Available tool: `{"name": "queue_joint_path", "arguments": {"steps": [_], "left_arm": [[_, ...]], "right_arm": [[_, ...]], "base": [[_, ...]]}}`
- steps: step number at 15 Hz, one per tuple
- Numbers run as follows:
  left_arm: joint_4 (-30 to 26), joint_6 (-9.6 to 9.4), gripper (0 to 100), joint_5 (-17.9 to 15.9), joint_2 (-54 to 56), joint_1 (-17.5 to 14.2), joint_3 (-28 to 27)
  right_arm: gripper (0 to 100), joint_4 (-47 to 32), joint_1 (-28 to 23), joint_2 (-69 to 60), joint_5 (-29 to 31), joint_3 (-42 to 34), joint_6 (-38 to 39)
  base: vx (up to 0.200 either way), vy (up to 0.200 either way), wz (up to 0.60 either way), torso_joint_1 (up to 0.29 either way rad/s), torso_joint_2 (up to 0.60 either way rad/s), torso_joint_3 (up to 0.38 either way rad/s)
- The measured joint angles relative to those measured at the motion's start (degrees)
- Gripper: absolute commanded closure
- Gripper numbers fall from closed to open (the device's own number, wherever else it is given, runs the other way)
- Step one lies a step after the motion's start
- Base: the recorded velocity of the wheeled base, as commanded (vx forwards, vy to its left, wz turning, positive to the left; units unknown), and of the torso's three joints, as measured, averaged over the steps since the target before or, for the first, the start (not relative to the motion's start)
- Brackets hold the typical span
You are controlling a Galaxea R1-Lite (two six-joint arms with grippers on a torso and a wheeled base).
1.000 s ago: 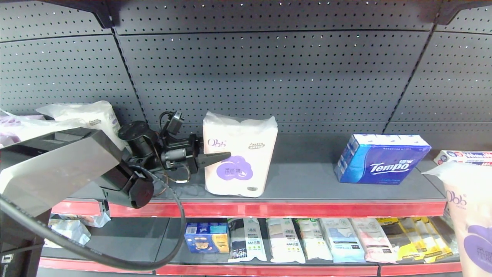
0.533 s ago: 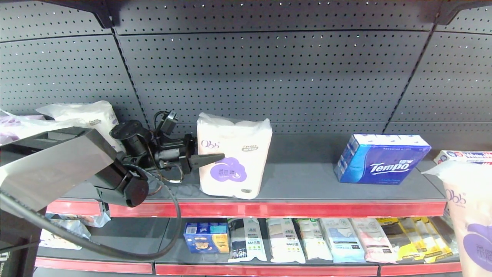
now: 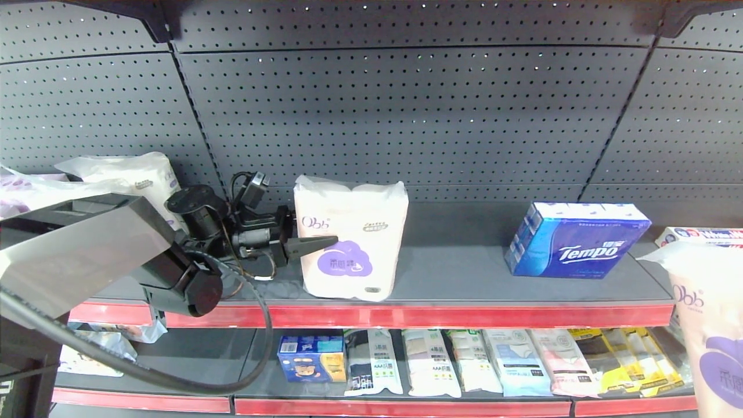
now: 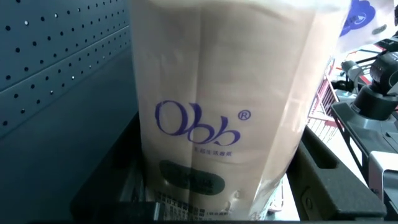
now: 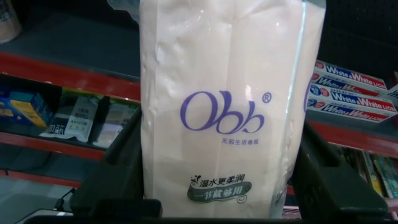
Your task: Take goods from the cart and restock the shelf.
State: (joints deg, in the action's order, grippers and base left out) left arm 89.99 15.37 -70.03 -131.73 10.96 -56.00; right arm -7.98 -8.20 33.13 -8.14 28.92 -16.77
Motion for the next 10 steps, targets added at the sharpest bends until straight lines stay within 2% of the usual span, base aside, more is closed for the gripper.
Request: {"name": "queue_joint_path", "arguments": {"steps": [4,7,10], "left_arm": [[0.0,-0.38,100,-0.1,0.0,0.3,0.3],[0.0,-2.00,100,-1.9,-0.1,0.2,0.8],[0.0,-2.18,100,-2.3,-0.1,0.1,1.1]], "right_arm": [[100,0.0,0.0,0.6,-0.1,0.4,0.0],[100,0.1,0.0,1.1,-0.1,0.6,0.0],[100,0.2,0.0,1.2,0.0,0.6,0.0]], "base": [[0.000,0.000,0.00,0.000,0.00,0.000],[0.000,0.000,0.00,0.000,0.00,0.000],[0.000,0.000,0.00,0.000,0.00,0.000]]}}
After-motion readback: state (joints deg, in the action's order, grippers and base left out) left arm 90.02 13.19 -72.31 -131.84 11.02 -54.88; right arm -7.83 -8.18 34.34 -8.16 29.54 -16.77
